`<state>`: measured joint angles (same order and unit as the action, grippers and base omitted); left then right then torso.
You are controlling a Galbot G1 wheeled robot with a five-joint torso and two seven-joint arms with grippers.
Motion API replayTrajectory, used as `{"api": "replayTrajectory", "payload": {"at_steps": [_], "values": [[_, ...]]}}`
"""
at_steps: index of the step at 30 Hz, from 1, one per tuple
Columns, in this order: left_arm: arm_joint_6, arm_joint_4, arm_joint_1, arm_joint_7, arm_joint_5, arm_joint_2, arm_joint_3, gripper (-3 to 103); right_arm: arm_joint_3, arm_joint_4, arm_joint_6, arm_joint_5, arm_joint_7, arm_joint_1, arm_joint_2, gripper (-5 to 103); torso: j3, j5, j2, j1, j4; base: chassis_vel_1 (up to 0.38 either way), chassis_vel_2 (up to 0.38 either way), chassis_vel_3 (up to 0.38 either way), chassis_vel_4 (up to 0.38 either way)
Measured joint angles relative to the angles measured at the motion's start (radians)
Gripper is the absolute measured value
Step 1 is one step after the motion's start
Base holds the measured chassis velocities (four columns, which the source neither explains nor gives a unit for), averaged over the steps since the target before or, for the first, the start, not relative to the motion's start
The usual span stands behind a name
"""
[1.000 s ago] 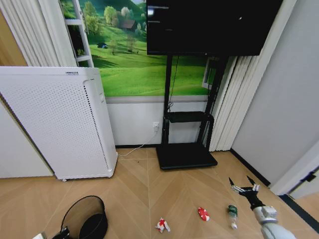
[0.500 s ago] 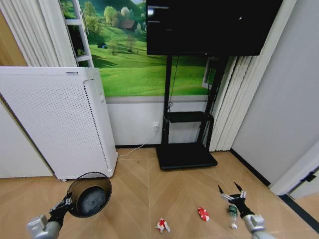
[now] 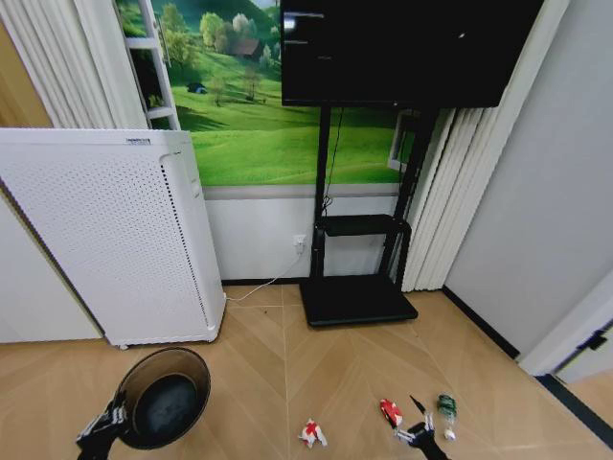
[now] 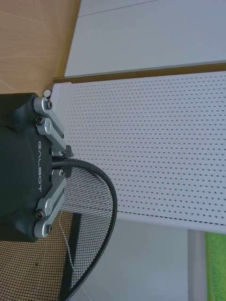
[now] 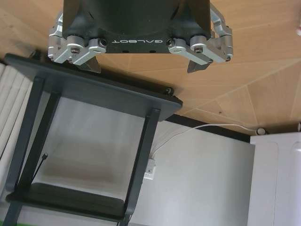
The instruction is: Pick up the trash bin and place the garbage on the floor into it.
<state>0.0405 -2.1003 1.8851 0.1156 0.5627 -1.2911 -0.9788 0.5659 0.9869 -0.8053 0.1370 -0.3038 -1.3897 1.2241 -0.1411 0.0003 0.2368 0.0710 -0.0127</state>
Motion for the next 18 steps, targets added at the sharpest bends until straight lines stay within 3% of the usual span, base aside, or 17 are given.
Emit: {"api": "replayTrajectory", "payload": {"at_steps": [5, 10, 12, 13, 14, 15, 18], "values": [[0.01, -0.038, 0.007, 0.001, 0.007, 0.005, -0.012, 6, -0.014, -0.007, 0.0, 0.01, -0.009, 0.005, 0.015, 100, 0.0, -0.0004, 0.0, 0.0, 0.0002, 0.0, 0.0, 0.0, 0.0], [0.019, -0.069, 0.02, 0.003, 0.013, 0.007, -0.021, 6, -0.036, -0.02, 0.0, 0.044, -0.076, 0.007, 0.025, 100, 0.0, -0.0006, 0.0, 0.0, 0.0001, 0.0, 0.0, 0.0, 0.0], [0.021, -0.081, 0.028, 0.01, 0.015, 0.009, -0.03, 6, -0.043, -0.045, 0.0, 0.065, -0.151, 0.017, 0.034, 100, 0.0, -0.0003, 0.0, 0.0, 0.0002, 0.0, 0.0, 0.0, 0.0], [0.024, -0.085, 0.035, 0.012, 0.024, 0.02, -0.045, 6, -0.045, -0.098, 0.001, 0.079, -0.256, 0.037, 0.045, 100, 0.0, -0.0008, 0.0, 0.0, 0.0004, 0.0, 0.0, 0.0, 0.0], [0.024, -0.085, 0.035, 0.012, 0.024, 0.02, -0.045, 6, -0.045, -0.098, 0.001, 0.079, -0.256, 0.037, 0.045, 100, 0.0, -0.0008, 0.0, 0.0, 0.0004, 0.0, 0.0, 0.0, 0.0], [0.024, -0.086, 0.039, 0.014, 0.034, 0.035, -0.066, 6, -0.049, -0.157, 0.001, 0.092, -0.32, 0.055, 0.057, 100, 0.0, -0.0002, 0.0, 0.0, 0.0004, 0.0, 0.0, 0.0, 0.0], [0.024, -0.091, 0.045, 0.014, 0.068, 0.079, -0.117, 6, -0.056, -0.229, 0.003, 0.074, -0.382, 0.062, 0.07, 100, 0.0, -0.0003, 0.0, 0.0, 0.0002, 0.0, 0.0, 0.0, 0.0]]}}
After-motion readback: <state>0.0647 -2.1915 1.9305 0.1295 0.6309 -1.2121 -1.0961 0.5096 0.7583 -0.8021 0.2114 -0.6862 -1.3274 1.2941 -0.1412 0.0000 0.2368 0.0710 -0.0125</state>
